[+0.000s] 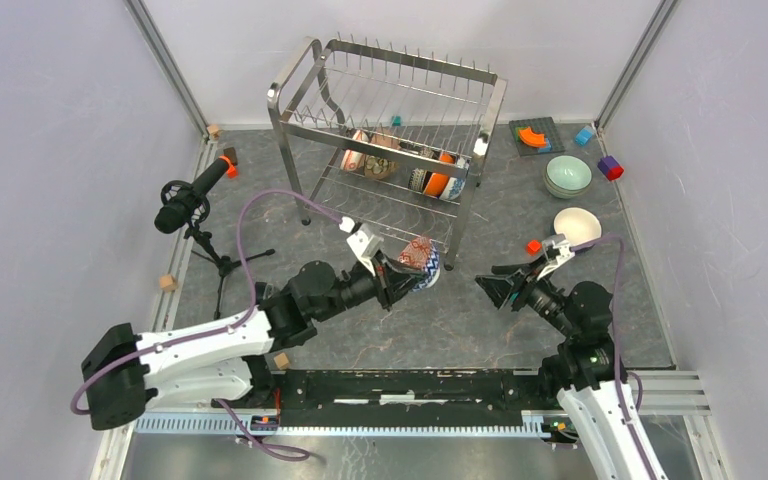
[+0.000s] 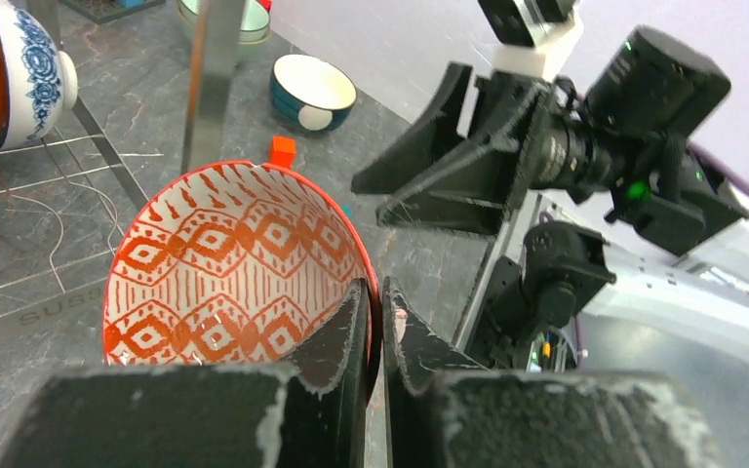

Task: Unload the bowls from the dish rack
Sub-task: Place the bowl at the center of the board.

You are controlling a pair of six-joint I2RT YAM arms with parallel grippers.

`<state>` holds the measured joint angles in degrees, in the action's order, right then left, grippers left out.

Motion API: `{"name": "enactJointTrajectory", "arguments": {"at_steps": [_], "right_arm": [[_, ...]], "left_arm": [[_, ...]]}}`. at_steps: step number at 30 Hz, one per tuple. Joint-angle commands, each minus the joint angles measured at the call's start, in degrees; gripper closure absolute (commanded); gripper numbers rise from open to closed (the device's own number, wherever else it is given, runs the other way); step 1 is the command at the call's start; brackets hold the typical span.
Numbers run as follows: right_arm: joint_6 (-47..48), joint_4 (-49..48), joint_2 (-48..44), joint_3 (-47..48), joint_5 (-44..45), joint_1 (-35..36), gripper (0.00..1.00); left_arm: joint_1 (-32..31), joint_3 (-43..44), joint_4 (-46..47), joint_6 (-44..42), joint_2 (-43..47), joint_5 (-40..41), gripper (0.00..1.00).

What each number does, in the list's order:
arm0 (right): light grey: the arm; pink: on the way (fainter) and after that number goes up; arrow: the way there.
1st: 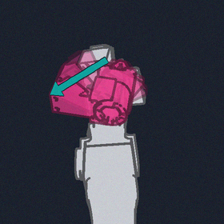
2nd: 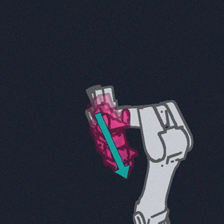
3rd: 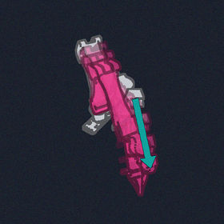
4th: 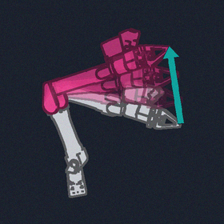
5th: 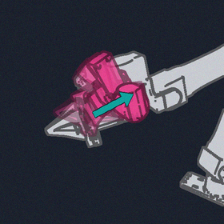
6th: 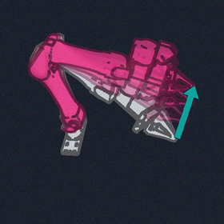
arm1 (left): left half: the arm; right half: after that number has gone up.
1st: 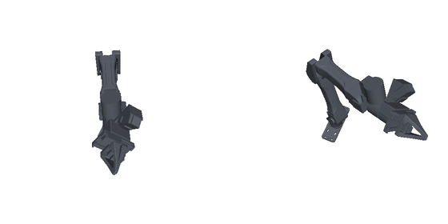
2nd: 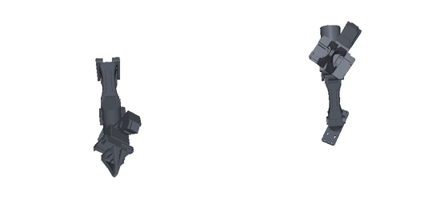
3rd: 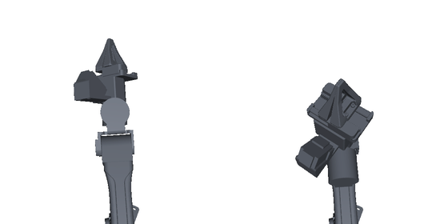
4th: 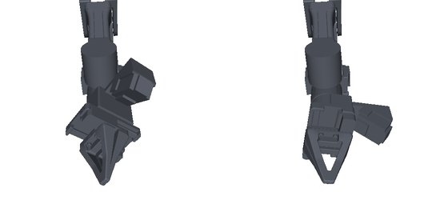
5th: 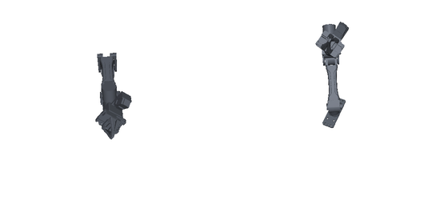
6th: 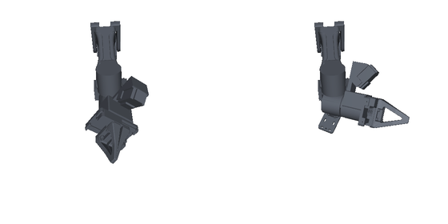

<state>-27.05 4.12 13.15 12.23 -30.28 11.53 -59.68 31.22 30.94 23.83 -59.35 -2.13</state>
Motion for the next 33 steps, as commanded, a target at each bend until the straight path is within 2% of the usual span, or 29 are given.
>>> {"name": "enactJointTrajectory", "arguments": {"at_steps": [1,8,12,16,24,30,33], "right_arm": [[2.7,6.1,0.0,4.8,3.4,0.2,0.39],[2.7,13.0,0.4,6.7,7.6,0.2,0.39],[3.6,16.4,2.2,8.8,10.2,0.2,0.39],[6.1,20.6,6.0,11.8,11.0,0.2,0.38],[10.2,24.4,12.0,16.1,8.9,2.0,0.38],[11.6,24.0,17.0,18.7,6.3,8.1,0.38],[13.3,24.2,20.7,19.7,7.6,12.2,0.38]], "left_arm": [[-5.1,2.4,-8.3,-10.2,6.5,8.5,0.98],[-12.4,2.0,-19.4,-17.9,9.8,16.7,0.98],[-18.9,6.9,-26.8,-26.9,7.4,22.3,0.98],[-25.8,9.2,-29.7,-36.9,4.1,27.2,0.98],[-30.7,7.9,-30.1,-48.8,-1.4,27.6,0.98],[-31.3,6.5,-30.3,-51.7,-4.7,25.1,0.98],[-32.0,6.1,-30.4,-53.0,-7.5,24.5,0.98]]}}
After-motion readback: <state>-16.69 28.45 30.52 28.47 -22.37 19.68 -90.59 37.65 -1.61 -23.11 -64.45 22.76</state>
